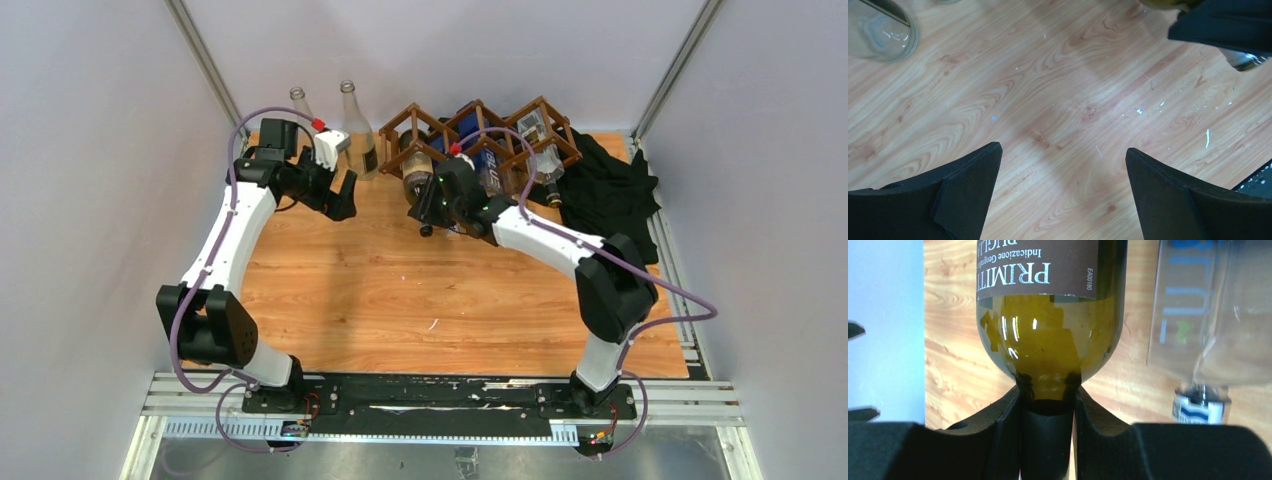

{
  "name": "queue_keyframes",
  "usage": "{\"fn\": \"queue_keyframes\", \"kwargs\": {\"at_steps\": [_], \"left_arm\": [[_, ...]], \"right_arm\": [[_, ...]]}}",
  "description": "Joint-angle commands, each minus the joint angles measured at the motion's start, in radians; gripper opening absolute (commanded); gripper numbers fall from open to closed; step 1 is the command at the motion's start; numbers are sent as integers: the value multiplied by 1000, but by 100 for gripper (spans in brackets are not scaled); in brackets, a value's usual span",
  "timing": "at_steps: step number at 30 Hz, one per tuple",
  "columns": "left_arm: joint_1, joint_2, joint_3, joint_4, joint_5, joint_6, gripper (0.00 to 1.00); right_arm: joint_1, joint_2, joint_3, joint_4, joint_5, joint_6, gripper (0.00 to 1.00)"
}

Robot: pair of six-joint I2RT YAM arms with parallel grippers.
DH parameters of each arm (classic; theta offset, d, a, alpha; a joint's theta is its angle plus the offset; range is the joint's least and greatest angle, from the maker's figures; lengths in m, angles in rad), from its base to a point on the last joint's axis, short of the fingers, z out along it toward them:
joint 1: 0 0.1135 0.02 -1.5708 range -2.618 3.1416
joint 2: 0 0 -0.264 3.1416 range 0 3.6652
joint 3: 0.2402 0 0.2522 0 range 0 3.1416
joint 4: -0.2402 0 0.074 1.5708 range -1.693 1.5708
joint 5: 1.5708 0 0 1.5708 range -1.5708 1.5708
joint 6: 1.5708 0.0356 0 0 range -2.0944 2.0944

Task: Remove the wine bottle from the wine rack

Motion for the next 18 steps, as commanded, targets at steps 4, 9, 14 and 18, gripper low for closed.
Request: {"fn": "queue_keyframes", "kwargs": {"at_steps": [4, 9, 14, 18], "left_arm": [[-51, -70, -84, 53, 3, 133, 100], [-71, -113, -131, 53, -15, 226, 100], [-71, -180, -177, 53, 52, 319, 100], [-72, -241, -219, 53, 99, 441, 100]], "right_arm": [[49, -202, -187, 20, -11, 8, 0], [72, -309, -272, 16, -8, 20, 0], [83, -389, -293, -31, -14, 15, 0], [84, -427, -283, -74, -35, 12, 0]]}}
